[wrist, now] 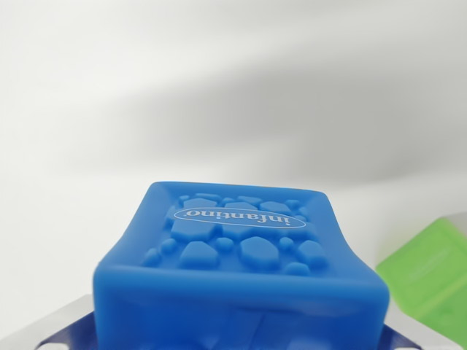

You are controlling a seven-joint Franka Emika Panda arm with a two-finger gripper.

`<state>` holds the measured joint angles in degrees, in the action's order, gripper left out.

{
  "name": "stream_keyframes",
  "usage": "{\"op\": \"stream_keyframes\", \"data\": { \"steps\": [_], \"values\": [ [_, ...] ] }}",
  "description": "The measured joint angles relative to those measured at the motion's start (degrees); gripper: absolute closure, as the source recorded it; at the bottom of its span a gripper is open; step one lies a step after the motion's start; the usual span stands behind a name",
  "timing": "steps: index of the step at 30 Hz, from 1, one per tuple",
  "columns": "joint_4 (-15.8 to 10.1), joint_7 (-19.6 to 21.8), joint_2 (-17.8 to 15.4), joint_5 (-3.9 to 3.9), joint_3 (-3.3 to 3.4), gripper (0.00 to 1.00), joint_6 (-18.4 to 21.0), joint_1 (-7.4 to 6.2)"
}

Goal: Stack cube

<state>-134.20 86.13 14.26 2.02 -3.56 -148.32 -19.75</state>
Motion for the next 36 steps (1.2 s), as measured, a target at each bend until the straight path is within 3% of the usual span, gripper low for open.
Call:
{"op": "stream_keyframes", "data": {
  "steps": [36],
  "values": [
    [-10.75,-23.42,-10.29,-1.29,-0.05,1.0,-0.43,2.91]
  ]
}}
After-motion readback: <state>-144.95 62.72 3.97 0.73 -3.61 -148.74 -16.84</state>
